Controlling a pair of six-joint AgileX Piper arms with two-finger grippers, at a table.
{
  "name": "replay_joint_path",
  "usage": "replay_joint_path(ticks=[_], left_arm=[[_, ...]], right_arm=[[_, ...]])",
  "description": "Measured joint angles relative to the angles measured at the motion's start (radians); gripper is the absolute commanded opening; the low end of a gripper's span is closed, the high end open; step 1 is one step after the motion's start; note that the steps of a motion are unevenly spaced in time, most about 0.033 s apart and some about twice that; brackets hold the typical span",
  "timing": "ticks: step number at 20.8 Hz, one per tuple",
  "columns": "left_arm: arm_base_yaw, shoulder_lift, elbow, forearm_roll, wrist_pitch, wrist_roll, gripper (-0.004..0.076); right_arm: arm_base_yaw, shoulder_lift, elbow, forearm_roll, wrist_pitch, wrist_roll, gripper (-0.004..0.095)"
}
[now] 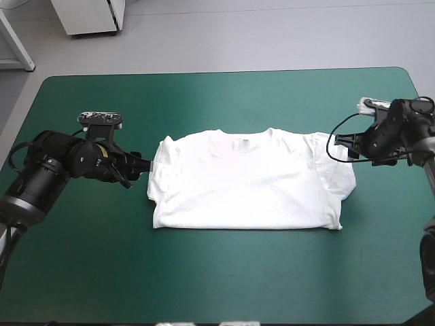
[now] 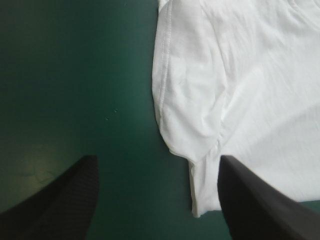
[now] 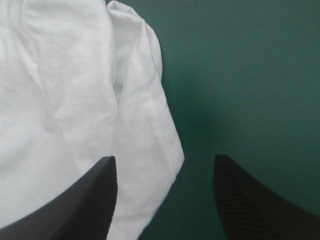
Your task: Fold the cloth
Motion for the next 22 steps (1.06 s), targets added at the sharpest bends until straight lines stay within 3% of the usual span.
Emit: replay_joint_path(ticks=[8,10,13,14,22], left_arm=[[0.000,0.000,-0.001,0.001,-0.001,0.001,0.0493],[0.000,0.000,-0.002,0.001,-0.001,0.002,0.0493],[0.000,0.000,-0.002,0.002,-0.001,0.003,0.0493],[0.000,0.000,-0.002,0.003,-0.001,0.003,0.0493],[0.000,0.000,-0.002,0.003,-0.001,0.003,0.0493]], right_arm=[[0.000,0.232,-0.067,0.000,-0.029,-0.003,0.0508],[0.000,0.266,-0.068,0.001,-0.030,-0.003,0.0394],[0.000,0.276,-0.075,-0.007,-0.030,-0.003,0.0030],[0.000,0.276,-0.075,-0.009,-0.030,-0.003,-0.0011],[0.000,0.196,-0.077,0.003,-0.030,-0.003,-0.0017]])
